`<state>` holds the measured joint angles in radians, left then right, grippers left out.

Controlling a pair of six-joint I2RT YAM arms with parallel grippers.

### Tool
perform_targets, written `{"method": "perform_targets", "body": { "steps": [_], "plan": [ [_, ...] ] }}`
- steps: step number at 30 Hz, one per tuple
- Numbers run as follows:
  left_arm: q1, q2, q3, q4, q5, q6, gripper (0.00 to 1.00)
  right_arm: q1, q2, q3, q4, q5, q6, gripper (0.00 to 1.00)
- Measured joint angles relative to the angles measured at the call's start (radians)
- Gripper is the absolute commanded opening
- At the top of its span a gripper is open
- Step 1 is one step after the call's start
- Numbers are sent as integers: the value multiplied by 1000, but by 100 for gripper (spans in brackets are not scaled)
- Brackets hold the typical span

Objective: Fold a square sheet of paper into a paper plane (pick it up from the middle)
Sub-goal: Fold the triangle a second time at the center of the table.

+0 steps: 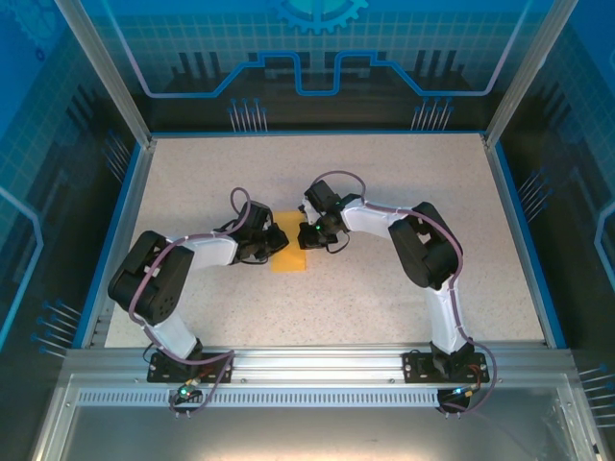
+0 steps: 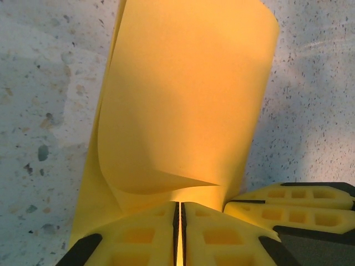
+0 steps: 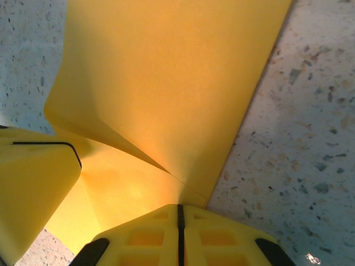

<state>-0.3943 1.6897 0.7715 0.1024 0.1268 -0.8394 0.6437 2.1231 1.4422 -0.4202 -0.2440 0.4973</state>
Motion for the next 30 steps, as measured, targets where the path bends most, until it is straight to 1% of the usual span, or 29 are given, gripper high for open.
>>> {"method": "perform_targets", "body": {
  "steps": [5, 15, 19, 25, 30],
  "plan": [
    [0, 33, 0, -4, -17, 0, 9, 0, 0, 0, 0, 0, 0, 9],
    [2, 47, 3, 24, -17, -17, 7, 2, -32, -1, -27, -28, -30, 10],
    [2, 51, 2, 39, -13, -27, 6, 20, -63, 21, -45, -75, -54, 10],
    [2, 52, -3, 50, -8, -47, 6, 63, -64, 36, -44, -90, -51, 9],
    [2, 52, -7, 59, -2, -63, 6, 63, -64, 8, -35, -89, -39, 9]
  ]
}}
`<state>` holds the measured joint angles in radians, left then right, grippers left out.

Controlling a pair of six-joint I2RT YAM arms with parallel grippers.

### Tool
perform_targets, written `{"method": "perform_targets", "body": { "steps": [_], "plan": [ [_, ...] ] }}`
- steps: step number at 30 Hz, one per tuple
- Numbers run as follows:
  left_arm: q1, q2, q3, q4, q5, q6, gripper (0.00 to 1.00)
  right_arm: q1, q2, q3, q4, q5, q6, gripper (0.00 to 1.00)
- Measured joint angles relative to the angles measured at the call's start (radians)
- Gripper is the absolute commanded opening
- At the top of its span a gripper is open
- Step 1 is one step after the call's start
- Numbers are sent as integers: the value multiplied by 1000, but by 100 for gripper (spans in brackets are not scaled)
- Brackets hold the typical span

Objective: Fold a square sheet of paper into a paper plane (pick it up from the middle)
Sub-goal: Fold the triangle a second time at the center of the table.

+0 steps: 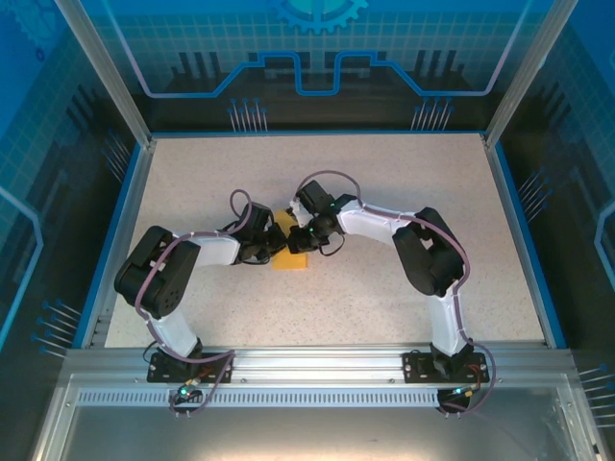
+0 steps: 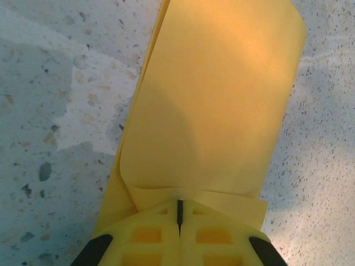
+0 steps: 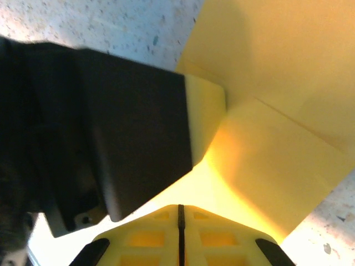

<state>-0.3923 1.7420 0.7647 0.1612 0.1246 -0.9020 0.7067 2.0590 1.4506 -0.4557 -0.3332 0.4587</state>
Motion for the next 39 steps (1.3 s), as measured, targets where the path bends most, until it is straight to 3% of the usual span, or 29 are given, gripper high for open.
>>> {"method": "perform_targets", "body": {
  "steps": [20, 39],
  "plan": [
    [1, 0, -2, 2, 5, -17, 5, -5, 46, -42, 12, 11, 12, 9],
    [0, 4, 0, -6, 41, -16, 5, -63, -78, -237, 45, -33, -68, 9]
  ]
}}
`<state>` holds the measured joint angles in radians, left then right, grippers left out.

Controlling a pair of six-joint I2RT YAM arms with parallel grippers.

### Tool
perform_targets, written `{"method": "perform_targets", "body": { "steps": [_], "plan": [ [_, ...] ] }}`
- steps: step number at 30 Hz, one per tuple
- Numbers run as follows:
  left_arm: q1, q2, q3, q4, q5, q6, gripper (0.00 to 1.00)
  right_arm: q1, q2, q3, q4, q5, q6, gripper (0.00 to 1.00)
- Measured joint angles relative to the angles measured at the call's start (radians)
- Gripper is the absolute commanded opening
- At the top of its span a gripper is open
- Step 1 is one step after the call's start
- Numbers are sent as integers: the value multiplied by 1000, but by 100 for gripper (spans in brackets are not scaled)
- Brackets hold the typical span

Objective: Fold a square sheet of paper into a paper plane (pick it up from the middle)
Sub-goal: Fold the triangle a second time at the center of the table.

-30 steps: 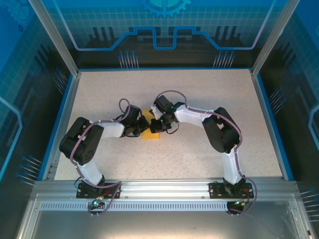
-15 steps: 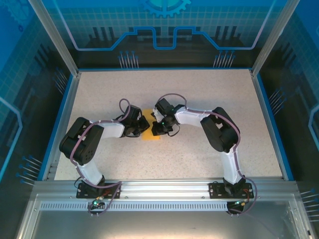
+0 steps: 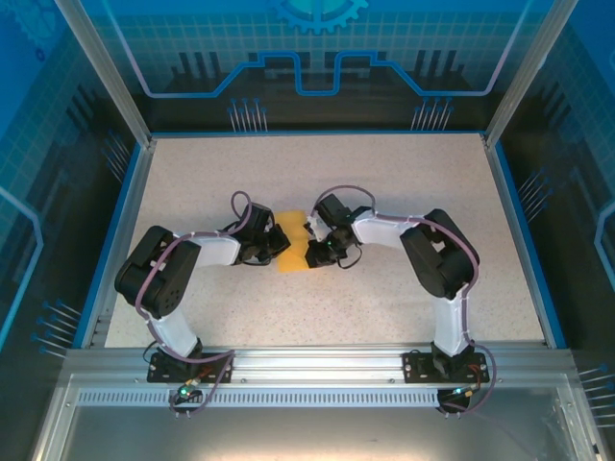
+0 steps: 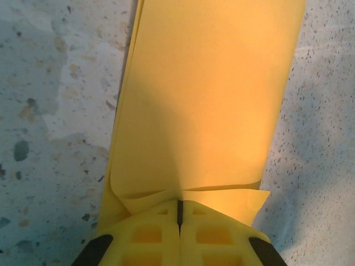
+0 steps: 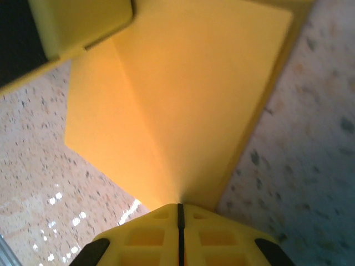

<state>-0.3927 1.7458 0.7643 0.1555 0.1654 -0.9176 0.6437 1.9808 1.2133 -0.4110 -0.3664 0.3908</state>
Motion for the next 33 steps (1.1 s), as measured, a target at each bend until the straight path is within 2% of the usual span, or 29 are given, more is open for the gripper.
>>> {"method": "perform_targets", "body": {
  "steps": [6, 11, 20, 27, 33],
  "plan": [
    [0, 1, 1, 0, 10, 3, 5, -36, -74, -66, -72, -8, -11, 10],
    [-5, 2, 6, -3, 15, 10, 5, -23, -126, -35, -77, -8, -6, 10],
    [-16, 8, 13, -4, 16, 14, 6, 23, -2, 115, -37, 1, 21, 10],
    [-31, 9, 14, -3, 42, 31, 6, 22, 58, 94, -40, 13, 27, 9],
    [-49, -2, 0, 1, 77, 37, 14, 19, 11, 9, 10, -10, 29, 9]
  ]
}}
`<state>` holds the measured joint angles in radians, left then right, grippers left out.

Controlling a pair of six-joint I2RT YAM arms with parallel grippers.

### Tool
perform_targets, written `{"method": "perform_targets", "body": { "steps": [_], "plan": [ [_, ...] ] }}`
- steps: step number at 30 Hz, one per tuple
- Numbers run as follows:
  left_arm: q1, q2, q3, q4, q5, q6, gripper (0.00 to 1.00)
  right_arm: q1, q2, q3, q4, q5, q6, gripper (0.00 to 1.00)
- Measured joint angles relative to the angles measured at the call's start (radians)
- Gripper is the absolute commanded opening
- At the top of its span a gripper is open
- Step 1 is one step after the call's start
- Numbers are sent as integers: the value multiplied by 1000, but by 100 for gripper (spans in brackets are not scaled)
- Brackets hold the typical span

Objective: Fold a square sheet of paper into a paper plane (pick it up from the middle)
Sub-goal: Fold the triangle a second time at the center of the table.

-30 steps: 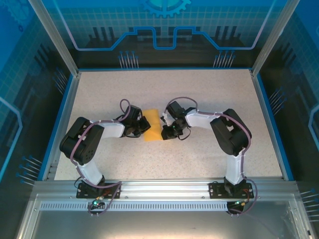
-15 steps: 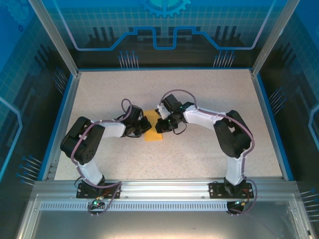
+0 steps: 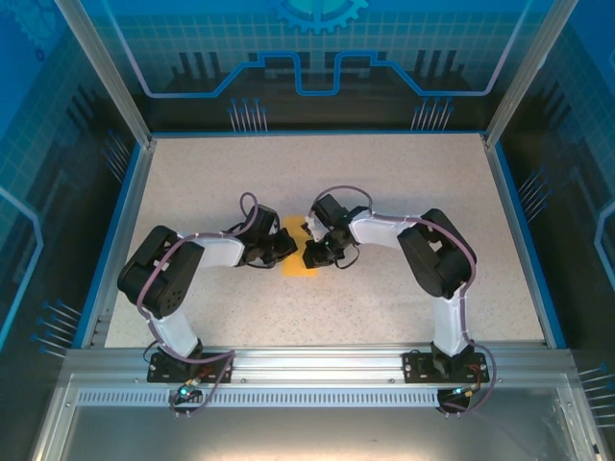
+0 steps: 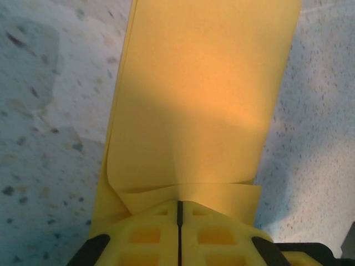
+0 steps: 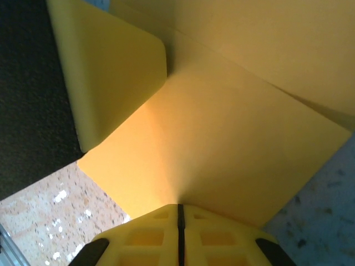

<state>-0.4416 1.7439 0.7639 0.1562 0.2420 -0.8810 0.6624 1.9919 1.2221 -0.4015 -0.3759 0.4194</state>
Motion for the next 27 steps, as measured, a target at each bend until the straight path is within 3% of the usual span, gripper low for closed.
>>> {"method": "perform_targets", "body": {
  "steps": [8, 17, 27],
  "plan": [
    [-72, -61, -54, 64, 49, -15, 15, -2, -39, -57, 7, -8, 18, 9],
    [-108, -45, -94, 113, 1, -89, 5, -3, -40, -61, -2, -14, 50, 8],
    [-119, -31, -115, 160, -36, -130, 5, -3, -46, -75, 11, -10, 70, 8]
  ]
}}
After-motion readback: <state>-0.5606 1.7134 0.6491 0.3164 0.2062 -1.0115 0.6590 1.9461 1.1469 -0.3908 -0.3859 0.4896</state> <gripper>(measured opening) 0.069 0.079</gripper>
